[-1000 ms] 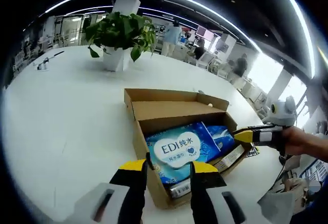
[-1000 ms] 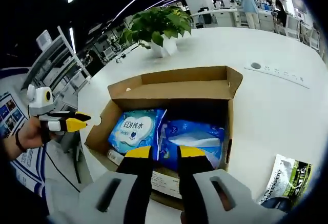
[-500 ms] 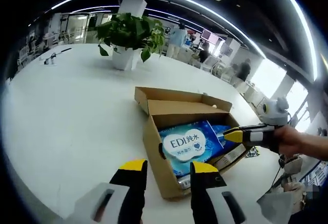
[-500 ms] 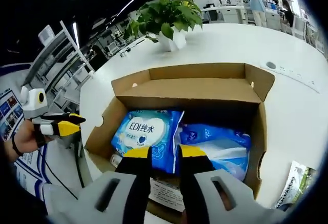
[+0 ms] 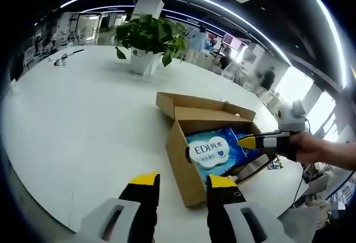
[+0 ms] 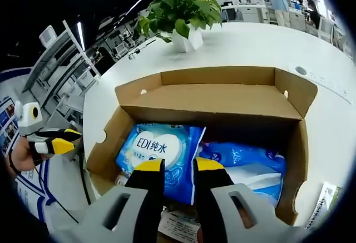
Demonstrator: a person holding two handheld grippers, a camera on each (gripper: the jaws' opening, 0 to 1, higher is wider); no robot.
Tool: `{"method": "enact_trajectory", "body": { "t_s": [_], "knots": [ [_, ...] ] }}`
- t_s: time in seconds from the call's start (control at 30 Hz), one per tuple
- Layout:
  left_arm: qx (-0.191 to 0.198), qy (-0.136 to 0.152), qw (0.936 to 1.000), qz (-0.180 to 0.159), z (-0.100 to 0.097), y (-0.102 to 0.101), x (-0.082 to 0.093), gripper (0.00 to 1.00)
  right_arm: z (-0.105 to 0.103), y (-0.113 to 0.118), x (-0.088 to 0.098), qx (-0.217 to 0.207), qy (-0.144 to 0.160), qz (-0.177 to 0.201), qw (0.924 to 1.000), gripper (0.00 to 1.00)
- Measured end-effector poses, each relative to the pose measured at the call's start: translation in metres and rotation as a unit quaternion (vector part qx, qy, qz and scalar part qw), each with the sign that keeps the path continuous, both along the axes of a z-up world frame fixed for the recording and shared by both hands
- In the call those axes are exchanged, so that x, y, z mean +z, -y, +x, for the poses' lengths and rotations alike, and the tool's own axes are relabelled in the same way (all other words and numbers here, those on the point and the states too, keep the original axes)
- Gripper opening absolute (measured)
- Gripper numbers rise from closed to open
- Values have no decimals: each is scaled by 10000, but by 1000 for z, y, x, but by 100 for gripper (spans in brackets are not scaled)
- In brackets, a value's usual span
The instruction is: Operate the shoe box by opening the lid, removing the specified soft item, and placing it in the target area until the item is outside and the box remains undamaged.
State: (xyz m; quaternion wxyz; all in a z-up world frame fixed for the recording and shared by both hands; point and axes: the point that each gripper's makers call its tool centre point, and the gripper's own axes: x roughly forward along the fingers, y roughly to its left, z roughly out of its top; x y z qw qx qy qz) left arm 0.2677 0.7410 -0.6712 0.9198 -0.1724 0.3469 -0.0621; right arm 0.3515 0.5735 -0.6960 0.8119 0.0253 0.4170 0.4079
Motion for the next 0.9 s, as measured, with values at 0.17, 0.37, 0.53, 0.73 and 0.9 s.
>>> {"method": "enact_trajectory", "body": {
  "t_s": [0.17,0.37,0.53,0.73,0.9],
  "knots": [
    [35,-16,10000,-40,0,-4,-2,33,14,-2,-12,24,-79,-38,10000,18],
    [-4,-51,10000,-83,-2,6,-1,33,42,1,-41,-67,-26,-355,9993,6],
    [-59,-46,9999,-92,0,11,0,33,46,1,-44,-68,54,-415,9991,1],
    [-162,-54,9998,-115,6,14,-2,33,52,5,-40,-107,238,-497,9984,0],
    [-270,-17,9995,-134,14,23,0,33,52,9,-33,-169,254,-456,9985,0]
  ]
}}
